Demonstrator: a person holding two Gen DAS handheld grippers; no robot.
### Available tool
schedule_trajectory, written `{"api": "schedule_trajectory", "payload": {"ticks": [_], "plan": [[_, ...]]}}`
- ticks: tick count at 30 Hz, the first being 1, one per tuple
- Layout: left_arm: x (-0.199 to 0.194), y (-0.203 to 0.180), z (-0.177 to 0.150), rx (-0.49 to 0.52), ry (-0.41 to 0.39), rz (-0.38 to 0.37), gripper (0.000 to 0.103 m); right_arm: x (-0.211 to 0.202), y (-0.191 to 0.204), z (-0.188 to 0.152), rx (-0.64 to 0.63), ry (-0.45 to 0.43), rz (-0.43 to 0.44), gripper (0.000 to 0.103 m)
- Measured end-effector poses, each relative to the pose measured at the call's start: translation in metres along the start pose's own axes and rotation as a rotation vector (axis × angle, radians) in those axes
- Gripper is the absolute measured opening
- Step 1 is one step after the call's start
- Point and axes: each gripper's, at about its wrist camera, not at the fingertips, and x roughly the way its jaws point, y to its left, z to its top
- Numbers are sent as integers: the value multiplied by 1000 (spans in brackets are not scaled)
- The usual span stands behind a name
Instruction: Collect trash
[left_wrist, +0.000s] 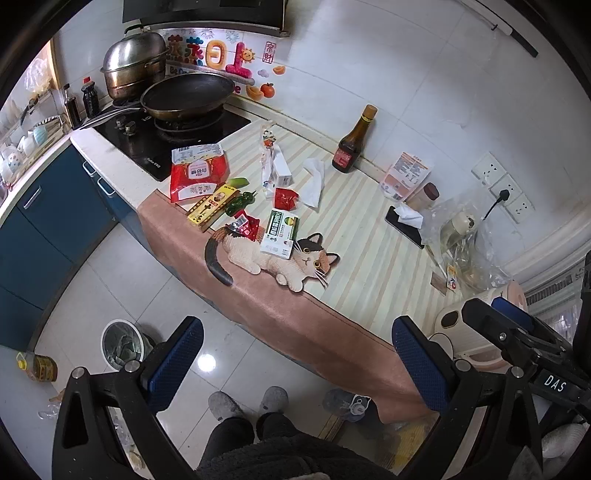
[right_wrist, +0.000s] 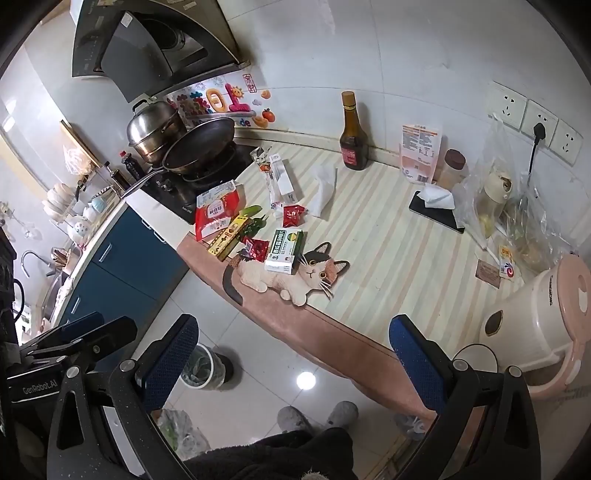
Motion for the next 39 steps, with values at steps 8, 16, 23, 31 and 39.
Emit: {"api": "schedule_trajectory", "payload": {"ticks": [8, 16, 23, 31, 39], "plan": [[2, -4, 3, 2, -1, 0, 103, 2, 0, 13, 6, -3, 1, 103], [3, -5, 5, 4, 0, 1, 103, -1, -1, 12, 3, -7, 5, 103], [1, -10, 9, 6, -5, -5, 103, -2, -1, 13, 1, -8, 5, 103], [-2, -8, 9, 4, -5, -9, 103, -5, -1, 17, 3, -12, 9, 103], [-7, -10, 8, 0, -16, -43, 103, -8, -1, 20, 5, -17, 12, 103]]}}
